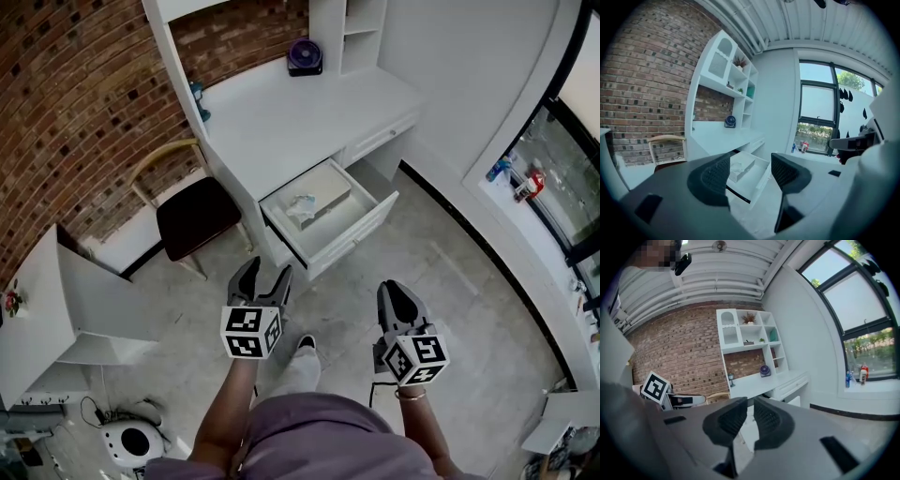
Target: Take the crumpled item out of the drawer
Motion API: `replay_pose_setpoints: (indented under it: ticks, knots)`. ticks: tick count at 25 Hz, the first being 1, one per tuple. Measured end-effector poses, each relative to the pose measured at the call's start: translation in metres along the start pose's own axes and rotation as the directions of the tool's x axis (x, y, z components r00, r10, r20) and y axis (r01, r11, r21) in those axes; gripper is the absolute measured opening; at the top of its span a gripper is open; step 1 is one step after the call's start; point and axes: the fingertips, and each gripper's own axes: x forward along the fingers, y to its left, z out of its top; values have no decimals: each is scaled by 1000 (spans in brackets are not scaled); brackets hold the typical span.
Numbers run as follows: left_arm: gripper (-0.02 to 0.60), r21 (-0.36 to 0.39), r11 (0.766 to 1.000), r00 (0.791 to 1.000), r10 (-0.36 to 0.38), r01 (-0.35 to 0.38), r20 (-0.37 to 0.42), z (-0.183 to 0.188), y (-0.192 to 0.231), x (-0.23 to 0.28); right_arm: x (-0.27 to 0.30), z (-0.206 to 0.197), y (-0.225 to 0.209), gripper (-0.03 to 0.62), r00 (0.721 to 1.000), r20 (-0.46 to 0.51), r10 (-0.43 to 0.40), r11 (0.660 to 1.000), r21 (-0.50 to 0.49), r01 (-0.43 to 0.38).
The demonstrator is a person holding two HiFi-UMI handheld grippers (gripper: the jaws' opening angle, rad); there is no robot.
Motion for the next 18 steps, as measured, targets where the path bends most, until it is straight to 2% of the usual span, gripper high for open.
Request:
replay_pose_setpoints:
  ticks: [8,18]
  knots:
    - [296,-4,1000,999,-14,14,-29,16,43,62,63,24,-8,35,999,16,-35,999,4,35]
    - [307,0,999,998,-44,44,-38,27,61,103,98,44,-14,35,997,39,-61,998,3,61]
